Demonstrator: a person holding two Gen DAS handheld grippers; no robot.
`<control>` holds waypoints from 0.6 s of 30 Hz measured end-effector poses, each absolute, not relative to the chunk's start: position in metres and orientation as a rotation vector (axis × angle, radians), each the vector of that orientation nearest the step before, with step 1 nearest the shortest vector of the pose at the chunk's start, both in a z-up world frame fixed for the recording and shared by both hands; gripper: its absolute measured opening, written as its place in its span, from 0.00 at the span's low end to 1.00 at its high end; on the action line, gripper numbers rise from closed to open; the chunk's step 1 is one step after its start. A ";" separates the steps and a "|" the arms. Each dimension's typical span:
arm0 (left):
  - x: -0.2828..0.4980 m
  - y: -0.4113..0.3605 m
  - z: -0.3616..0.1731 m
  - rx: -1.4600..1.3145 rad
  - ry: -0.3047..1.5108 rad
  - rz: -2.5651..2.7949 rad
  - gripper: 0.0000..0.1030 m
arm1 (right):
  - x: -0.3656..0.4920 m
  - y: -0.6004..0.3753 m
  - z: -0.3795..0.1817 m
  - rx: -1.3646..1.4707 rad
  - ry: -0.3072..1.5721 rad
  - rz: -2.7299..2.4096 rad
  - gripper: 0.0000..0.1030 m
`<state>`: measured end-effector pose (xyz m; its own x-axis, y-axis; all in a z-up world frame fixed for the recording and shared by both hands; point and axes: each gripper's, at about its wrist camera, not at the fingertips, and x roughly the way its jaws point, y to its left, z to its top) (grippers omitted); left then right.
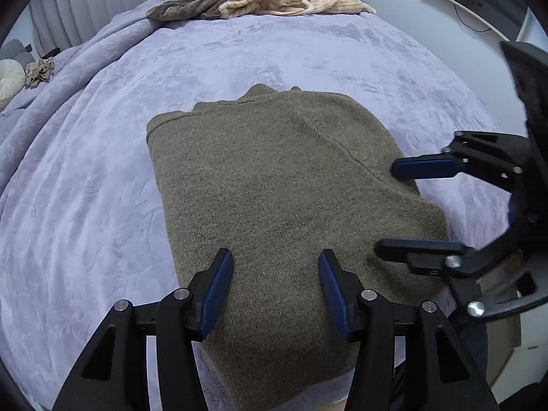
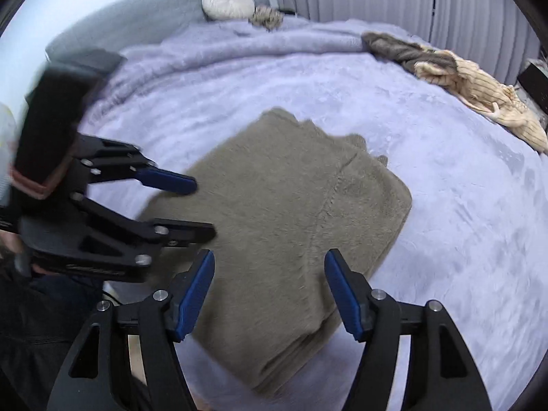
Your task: Fold small clothes
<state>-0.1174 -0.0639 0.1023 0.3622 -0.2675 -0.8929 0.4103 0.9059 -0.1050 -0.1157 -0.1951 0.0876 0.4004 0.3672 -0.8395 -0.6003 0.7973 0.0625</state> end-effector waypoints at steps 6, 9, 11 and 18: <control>-0.117 -0.074 0.097 0.194 1.115 -0.444 0.59 | -0.090 -0.194 0.061 -0.252 1.070 0.629 0.73; -0.116 -0.075 0.100 0.185 1.130 -0.447 0.63 | -0.095 -0.191 0.065 -0.288 1.073 0.590 0.73; -0.117 -0.073 0.108 0.176 1.138 -0.427 0.63 | -0.107 -0.191 0.075 -0.293 1.051 0.561 0.74; -0.118 -0.056 0.142 0.107 1.112 -0.314 0.88 | -0.142 -0.196 0.112 -0.324 1.012 0.322 0.74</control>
